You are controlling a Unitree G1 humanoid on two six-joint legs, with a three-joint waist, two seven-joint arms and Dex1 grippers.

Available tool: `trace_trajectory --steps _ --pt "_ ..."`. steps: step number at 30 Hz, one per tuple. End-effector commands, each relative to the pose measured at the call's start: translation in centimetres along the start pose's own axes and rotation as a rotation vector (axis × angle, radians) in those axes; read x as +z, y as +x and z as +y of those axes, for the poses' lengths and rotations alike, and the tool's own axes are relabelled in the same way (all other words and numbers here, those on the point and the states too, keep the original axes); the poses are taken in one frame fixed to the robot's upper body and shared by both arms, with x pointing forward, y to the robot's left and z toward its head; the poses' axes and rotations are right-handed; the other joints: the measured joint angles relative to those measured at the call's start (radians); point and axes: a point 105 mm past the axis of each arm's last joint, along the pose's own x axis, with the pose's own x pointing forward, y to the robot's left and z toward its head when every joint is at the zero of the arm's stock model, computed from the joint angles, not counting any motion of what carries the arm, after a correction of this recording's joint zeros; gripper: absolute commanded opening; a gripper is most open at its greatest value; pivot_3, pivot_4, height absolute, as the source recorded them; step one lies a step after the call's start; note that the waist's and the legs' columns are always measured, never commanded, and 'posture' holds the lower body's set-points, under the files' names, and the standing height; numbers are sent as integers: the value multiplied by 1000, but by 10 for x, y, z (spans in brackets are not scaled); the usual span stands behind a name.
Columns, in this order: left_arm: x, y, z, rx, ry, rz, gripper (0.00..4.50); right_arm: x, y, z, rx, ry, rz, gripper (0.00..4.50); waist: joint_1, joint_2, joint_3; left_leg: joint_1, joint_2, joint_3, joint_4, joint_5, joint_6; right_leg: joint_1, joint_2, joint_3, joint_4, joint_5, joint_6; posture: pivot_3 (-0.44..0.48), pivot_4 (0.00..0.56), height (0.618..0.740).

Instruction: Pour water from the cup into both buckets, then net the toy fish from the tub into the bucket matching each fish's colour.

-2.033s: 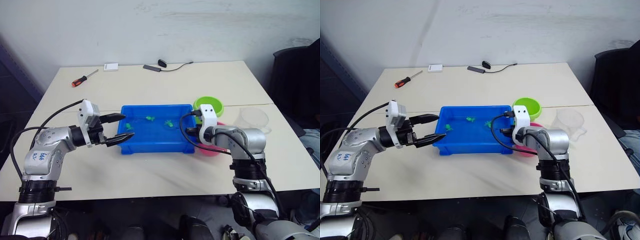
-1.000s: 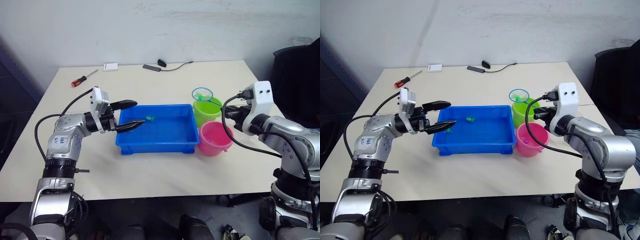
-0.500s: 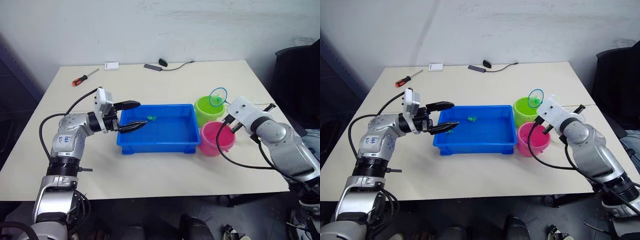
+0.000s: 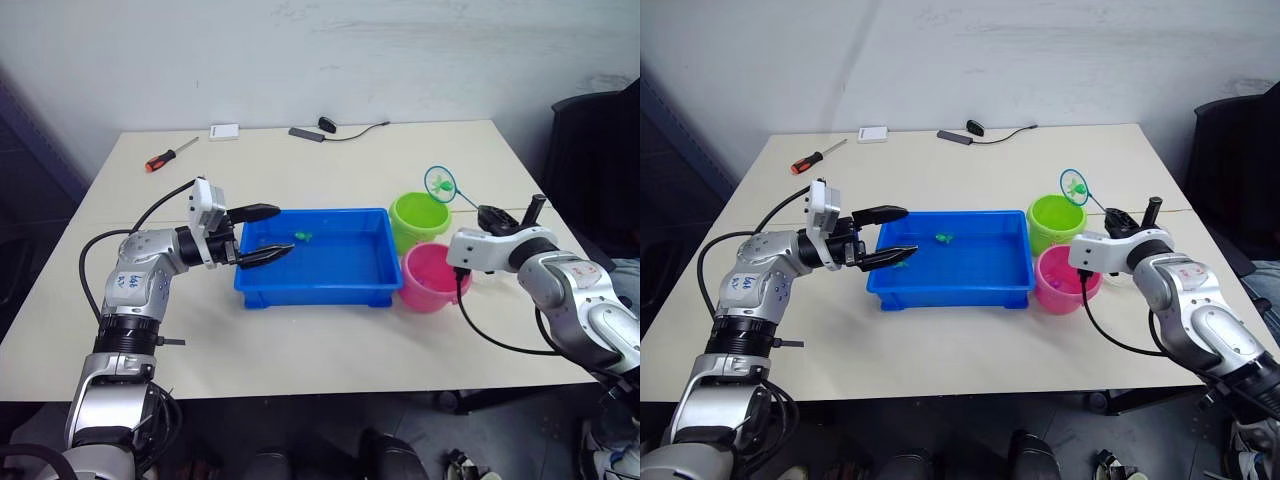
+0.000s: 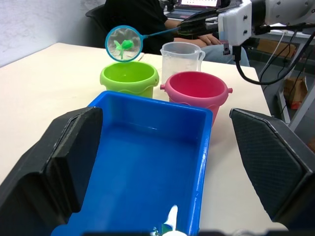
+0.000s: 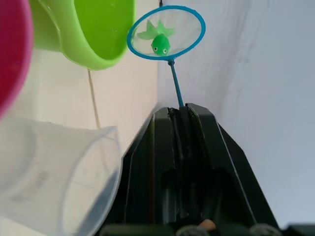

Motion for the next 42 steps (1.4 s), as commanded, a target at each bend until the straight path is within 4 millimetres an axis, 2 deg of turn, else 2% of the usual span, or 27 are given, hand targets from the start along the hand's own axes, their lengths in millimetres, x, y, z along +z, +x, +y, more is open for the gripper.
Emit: trace_trajectory --steps 1,11,22,28,31,32,34,35,38,42 --pt "10 1 0 -1 39 -24 4482 2 -10 -5 -76 -227 -42 0 1 0 0 0 0 0 0 0 0 0 0 0 0 0 0 0 150 740" --pt "8 1 -3 -5 33 -27 4482 9 -13 -1 -113 -364 -80 0 -1 -1 0 0 0 0 0 0 -1 1 0 0 0 -1 1 0 150 740" --pt "7 3 -4 -8 30 -31 4482 5 -13 -2 -130 -485 -66 0 0 -1 0 0 0 0 0 1 -1 1 0 0 0 0 0 0 150 740" --pt "7 3 -4 -7 28 -34 4482 6 -13 -1 -124 -450 -66 0 -1 -1 0 0 0 0 0 1 -1 2 0 0 0 0 0 0 150 740" --pt "9 -1 -2 23 24 -46 4482 8 -13 -15 -146 -356 -66 0 -2 -1 0 0 0 0 0 1 -1 2 0 0 0 0 0 0 150 740" --pt "11 -6 1 49 13 -50 4482 8 -13 -21 -131 -210 -65 0 -2 -1 0 0 0 0 0 1 -1 2 0 0 1 0 0 0 150 740" --pt "12 -11 3 79 -1 -53 4482 10 -12 -25 -101 -36 -80 0 -2 -3 1 0 1 0 0 1 -1 2 1 0 2 0 0 0 150 740" --pt "12 -21 7 131 -13 -37 4482 12 -11 -32 -59 152 -100 0 -3 -4 2 0 1 0 0 1 -1 3 1 0 2 1 -1 0 150 740" --pt "8 -44 16 253 -44 35 4482 24 -10 -45 46 538 -188 0 -12 -4 3 1 1 0 0 1 -1 4 1 0 7 1 -1 0 150 740" --pt "1 -71 22 394 -82 124 4482 55 -14 -46 216 772 -342 0 -8 -2 2 2 2 -3 -1 -2 5 2 1 0 14 1 -3 0 150 740"
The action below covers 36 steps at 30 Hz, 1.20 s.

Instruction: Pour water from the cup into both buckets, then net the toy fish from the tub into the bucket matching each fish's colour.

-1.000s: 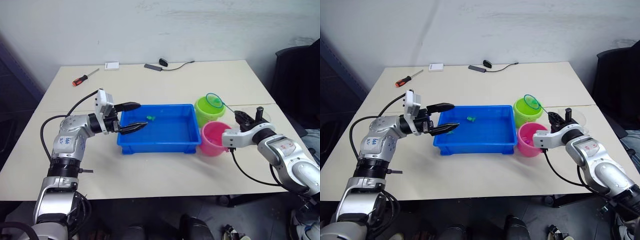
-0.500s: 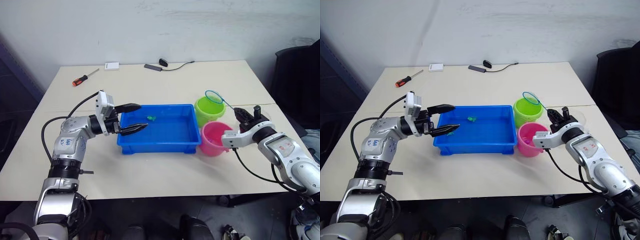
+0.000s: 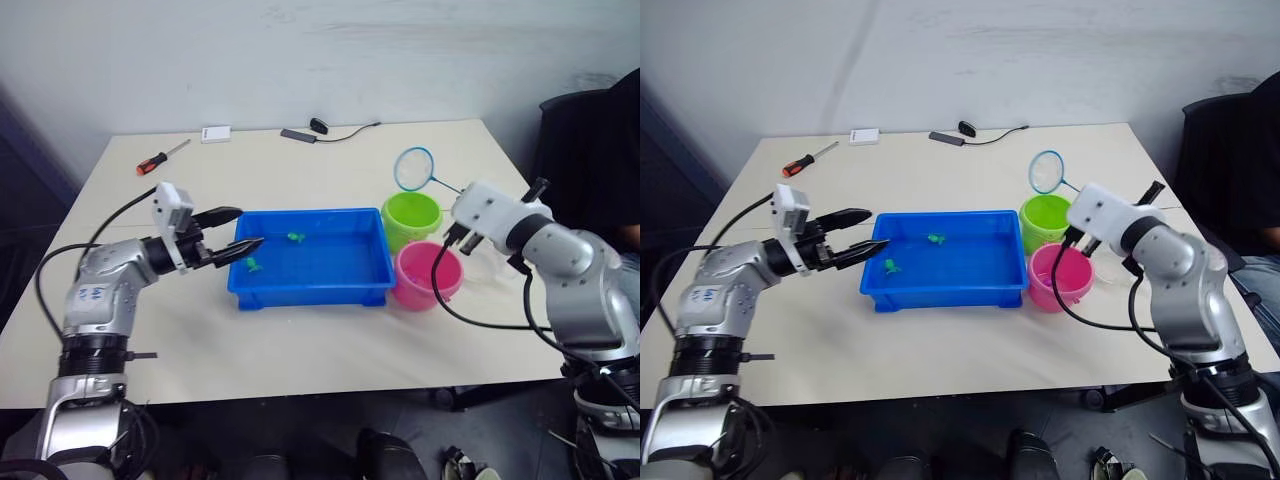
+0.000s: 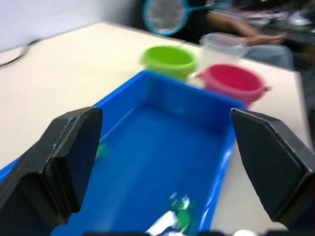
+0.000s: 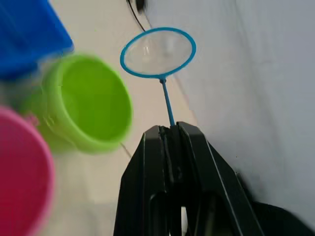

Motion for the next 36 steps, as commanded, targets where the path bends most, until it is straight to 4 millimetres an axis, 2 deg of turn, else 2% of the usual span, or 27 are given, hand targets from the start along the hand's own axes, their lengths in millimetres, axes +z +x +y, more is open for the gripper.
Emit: trace_trajectory --steps 1,6,10,15,23,28,36 --pt "7 -18 9 98 0 32 4482 25 -3 11 141 168 -98 0 10 0 -1 1 0 -1 0 0 0 -1 0 0 1 0 -1 0 150 740" --pt "3 -34 11 167 -55 105 4482 37 -4 45 351 223 -95 0 22 0 0 0 -2 -2 1 0 1 -3 -2 -1 1 0 -1 0 150 740" --pt "0 -41 1 148 -92 133 4482 36 -3 66 453 239 -39 0 24 0 -1 0 -2 -1 1 -1 1 -3 -2 -1 0 0 -1 0 150 740" --pt "-1 -47 -11 123 -110 140 4482 38 -2 79 507 219 -24 0 20 0 -1 0 -2 -1 1 -1 0 -3 -2 -1 0 0 -2 0 150 740" --pt "-10 -54 -26 77 -69 165 4482 24 12 105 575 -3 1 0 10 0 -1 0 -2 0 0 -1 -1 -3 -2 -1 -3 -1 -3 0 150 740" --pt "-10 -56 -29 77 -62 159 4482 22 21 118 597 -70 -14 0 11 0 -1 0 -2 0 0 1 -5 -3 -1 -1 -2 -1 -2 0 150 740" --pt "-7 -58 -32 78 -51 145 4482 34 27 141 673 -117 -93 0 11 0 -1 1 -1 0 0 1 -5 -3 -1 -1 -2 -1 -3 0 150 740"
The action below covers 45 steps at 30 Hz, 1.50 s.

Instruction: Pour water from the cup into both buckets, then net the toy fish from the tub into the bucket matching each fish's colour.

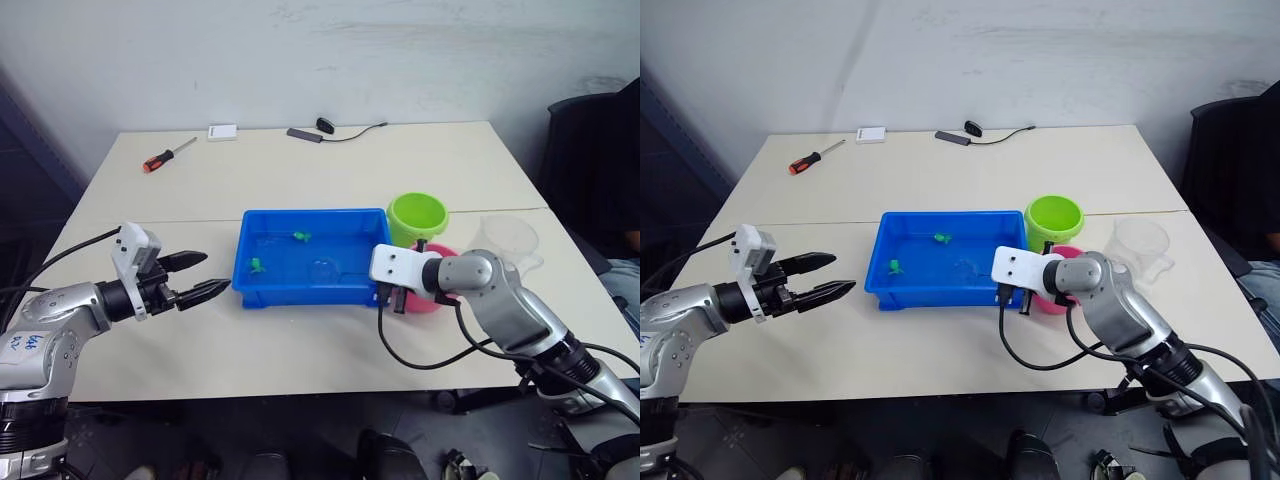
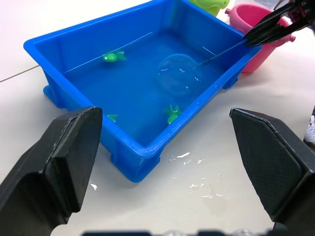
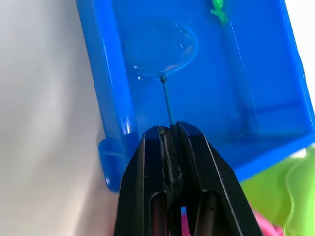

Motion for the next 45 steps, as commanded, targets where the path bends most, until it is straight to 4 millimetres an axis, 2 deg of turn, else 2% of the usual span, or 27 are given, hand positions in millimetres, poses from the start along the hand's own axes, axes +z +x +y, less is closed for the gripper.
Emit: trace_trajectory --steps 1,7,11,18,23,31,35,45 --pt "15 -6 -2 4 49 -41 4482 17 3 4 35 -64 -61 0 0 0 0 0 0 0 0 0 0 0 0 0 0 0 0 0 150 740" --pt "18 -9 -4 19 53 -57 4482 32 9 18 113 -101 -126 0 -1 0 -1 1 0 0 0 0 0 0 0 0 1 0 0 0 150 740" --pt "17 -13 -5 33 54 -61 4482 43 11 23 160 -42 -175 0 -1 0 -1 1 1 0 0 -1 0 0 0 0 1 0 0 0 150 740" --pt "18 -16 -6 50 57 -64 4482 57 15 6 131 216 -221 0 0 1 -2 1 1 0 0 -1 0 0 0 0 3 0 -1 0 150 740" --pt "17 -15 -3 56 56 -66 4482 52 17 -8 82 382 -185 0 1 1 -2 1 1 -1 0 -3 2 -1 0 0 3 0 -1 0 150 740" --pt "18 -10 0 52 53 -69 4482 44 10 -17 48 580 -150 0 -1 2 -1 1 1 -1 0 -3 3 -1 0 0 4 0 -1 0 150 740" --pt "20 -7 -1 36 58 -81 4482 44 4 -24 39 670 -161 0 -1 2 -2 1 1 -1 0 -3 3 -1 0 0 4 0 -1 0 150 740" --pt "32 12 -1 -44 82 -137 4482 41 -34 -43 -43 761 -257 0 1 2 -2 -1 1 -1 0 -3 3 -1 0 0 3 0 -1 0 150 740"
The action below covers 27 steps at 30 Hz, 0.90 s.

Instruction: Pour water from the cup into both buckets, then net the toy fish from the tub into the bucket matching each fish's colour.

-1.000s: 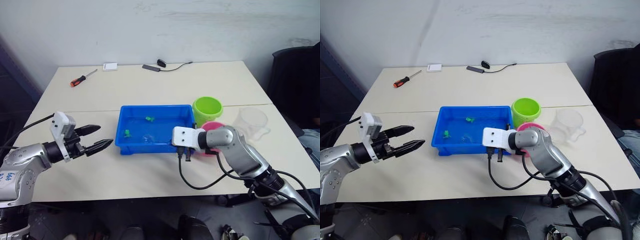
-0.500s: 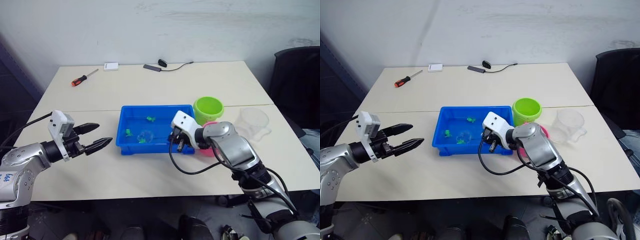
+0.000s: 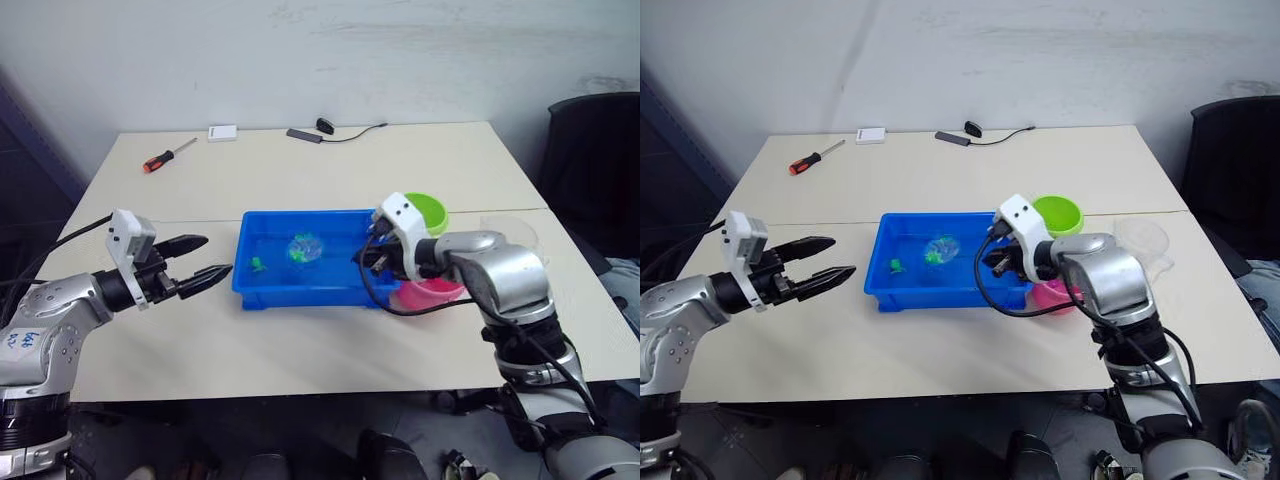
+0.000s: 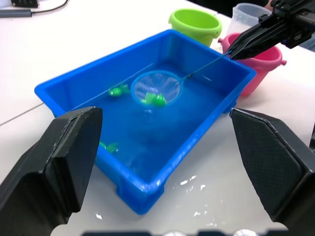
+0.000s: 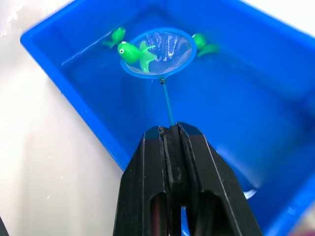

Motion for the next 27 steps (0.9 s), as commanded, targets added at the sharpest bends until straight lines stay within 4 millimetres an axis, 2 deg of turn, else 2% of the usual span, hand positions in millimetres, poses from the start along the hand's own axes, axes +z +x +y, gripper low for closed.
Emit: trace_trajectory --steps 1,6,11,15,21,27 --pt "11 11 1 -45 39 -41 4482 20 -24 -3 -33 -4 -100 0 -1 0 0 0 0 0 0 0 0 0 0 0 0 0 0 0 150 740" --pt "16 31 5 -104 52 -64 4482 26 -53 -21 -133 49 -172 0 3 -1 0 0 -1 0 0 0 0 0 0 0 0 0 1 0 150 740" --pt "20 53 7 -167 66 -82 4482 22 -98 -62 -362 108 -226 0 3 0 0 -1 -1 1 0 0 0 0 0 0 -1 0 1 0 150 740" --pt "21 66 7 -204 76 -90 4482 16 -120 -83 -501 98 -225 0 0 -1 0 -1 -1 1 -1 0 0 1 0 0 -2 1 1 0 150 740" --pt "22 78 8 -238 85 -96 4482 4 -131 -100 -655 -71 -123 0 -3 0 0 -2 -1 3 -2 1 -1 1 0 1 -3 0 2 0 150 740" --pt "23 88 3 -289 87 -106 4482 -5 -118 -103 -749 -484 57 0 -3 -1 0 -1 -1 5 -3 4 -4 1 0 1 -5 -1 5 0 150 740"
